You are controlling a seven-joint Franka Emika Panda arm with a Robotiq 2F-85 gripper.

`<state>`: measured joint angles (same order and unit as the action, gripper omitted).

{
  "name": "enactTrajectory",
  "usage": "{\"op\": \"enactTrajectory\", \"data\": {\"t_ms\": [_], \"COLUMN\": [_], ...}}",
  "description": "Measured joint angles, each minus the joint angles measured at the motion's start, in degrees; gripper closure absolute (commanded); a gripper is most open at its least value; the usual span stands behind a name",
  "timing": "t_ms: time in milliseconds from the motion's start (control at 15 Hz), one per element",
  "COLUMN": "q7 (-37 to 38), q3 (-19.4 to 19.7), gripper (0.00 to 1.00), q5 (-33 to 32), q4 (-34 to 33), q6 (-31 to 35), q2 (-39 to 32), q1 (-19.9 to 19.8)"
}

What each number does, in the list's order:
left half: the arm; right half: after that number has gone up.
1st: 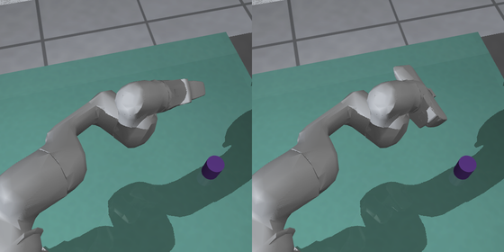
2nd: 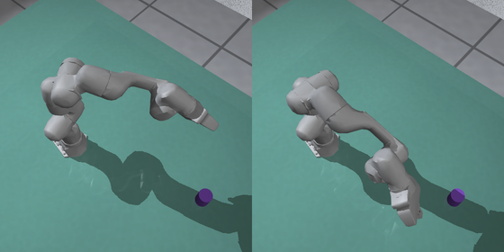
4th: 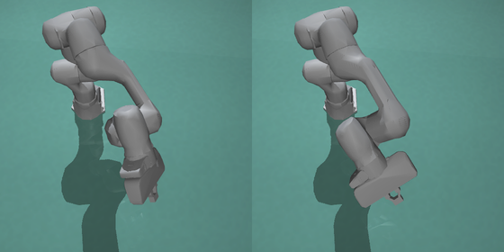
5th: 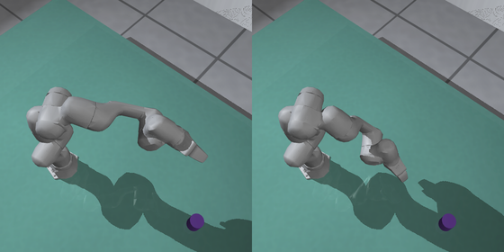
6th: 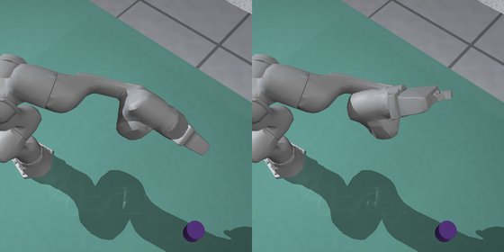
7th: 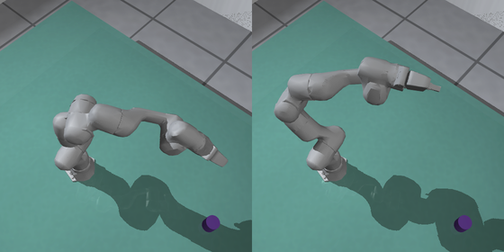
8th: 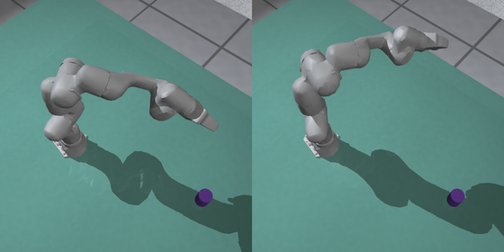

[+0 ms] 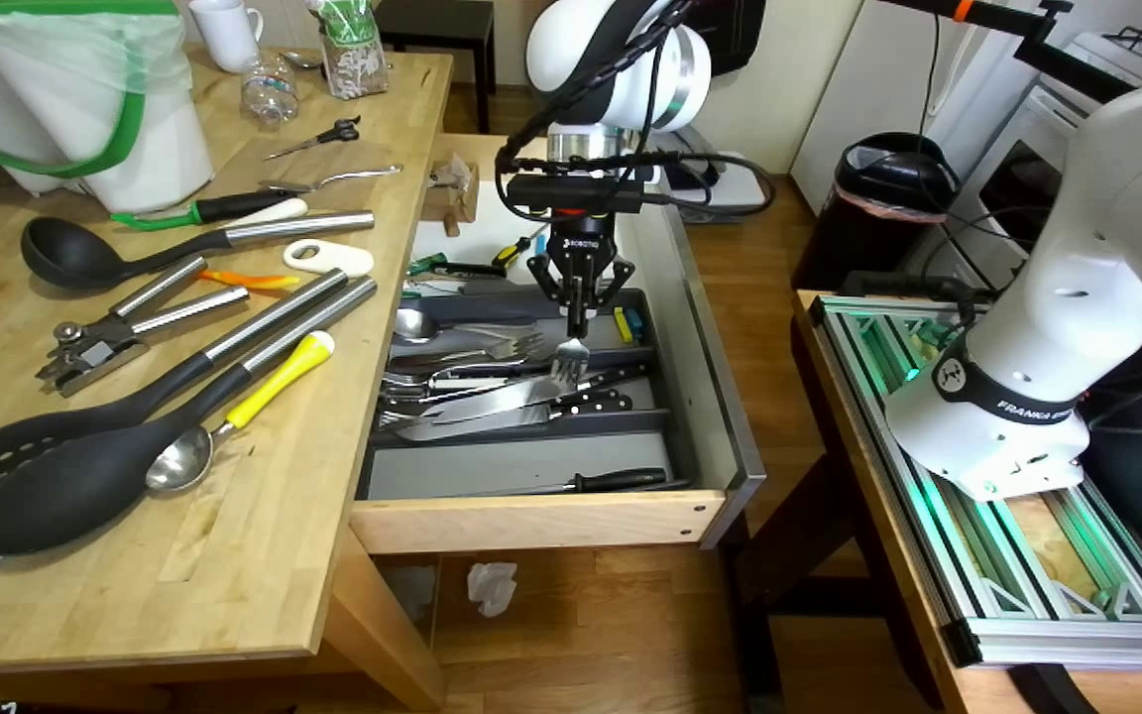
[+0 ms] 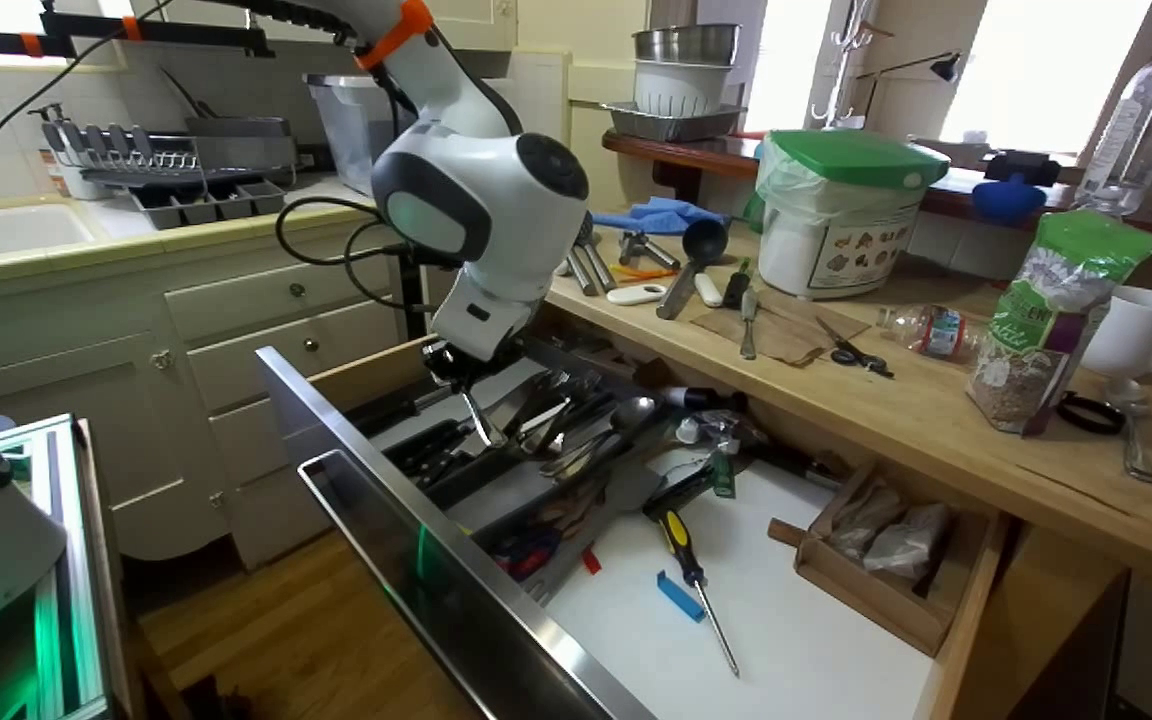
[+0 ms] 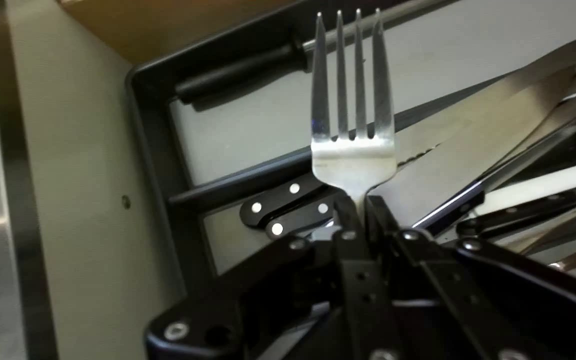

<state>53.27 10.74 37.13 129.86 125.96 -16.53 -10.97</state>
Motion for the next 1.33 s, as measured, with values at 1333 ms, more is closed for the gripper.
{"op": "enactTrajectory", "data": {"t_ms": [1333], "q7": [-5.97], "q3": [-0.35], "gripper": [0.9], "q5": [-36.4], "q4": [-16.36], "q6": [-11.32], "q2": [-6.9], "q1": [4.6]}}
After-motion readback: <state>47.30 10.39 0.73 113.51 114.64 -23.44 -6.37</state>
